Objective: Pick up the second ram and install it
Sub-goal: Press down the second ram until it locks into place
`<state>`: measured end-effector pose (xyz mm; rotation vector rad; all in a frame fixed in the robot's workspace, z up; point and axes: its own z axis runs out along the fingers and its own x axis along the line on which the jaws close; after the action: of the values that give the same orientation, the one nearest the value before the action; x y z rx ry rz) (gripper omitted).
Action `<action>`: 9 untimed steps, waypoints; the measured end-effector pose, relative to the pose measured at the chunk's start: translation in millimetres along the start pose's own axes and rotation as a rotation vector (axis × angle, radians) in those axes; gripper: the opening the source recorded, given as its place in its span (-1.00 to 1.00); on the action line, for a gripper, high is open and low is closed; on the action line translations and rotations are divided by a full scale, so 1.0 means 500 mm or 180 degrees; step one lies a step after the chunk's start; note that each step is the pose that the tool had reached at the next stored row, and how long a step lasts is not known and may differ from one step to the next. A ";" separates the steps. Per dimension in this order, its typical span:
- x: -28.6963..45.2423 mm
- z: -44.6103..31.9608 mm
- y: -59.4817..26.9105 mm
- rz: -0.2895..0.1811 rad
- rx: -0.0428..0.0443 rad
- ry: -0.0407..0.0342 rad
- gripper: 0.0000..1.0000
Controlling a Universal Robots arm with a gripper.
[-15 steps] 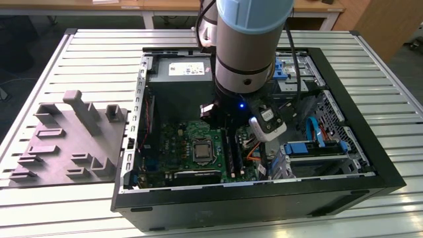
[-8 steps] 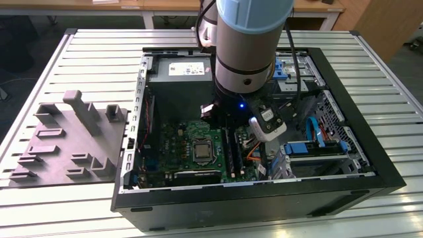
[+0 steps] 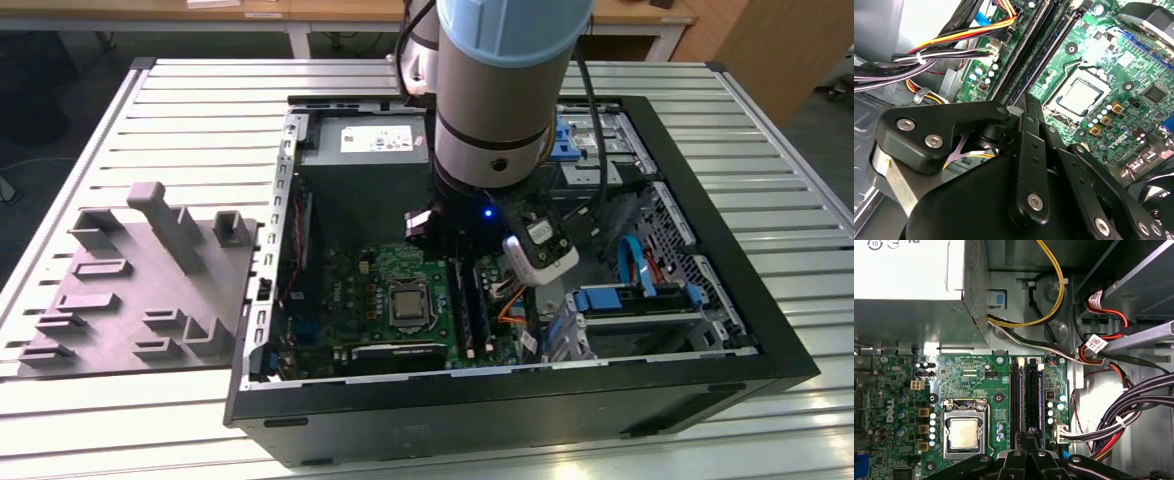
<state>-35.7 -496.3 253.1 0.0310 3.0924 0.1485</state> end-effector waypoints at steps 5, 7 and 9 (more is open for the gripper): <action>0.000 0.000 0.000 0.0000 0.0003 0.0000 -0.80; 0.000 0.000 0.002 0.0000 0.0004 0.0000 -0.80; 0.000 0.001 0.006 0.0000 0.0003 0.0000 -0.80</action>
<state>-35.8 -493.2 253.0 0.0310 3.0925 0.1471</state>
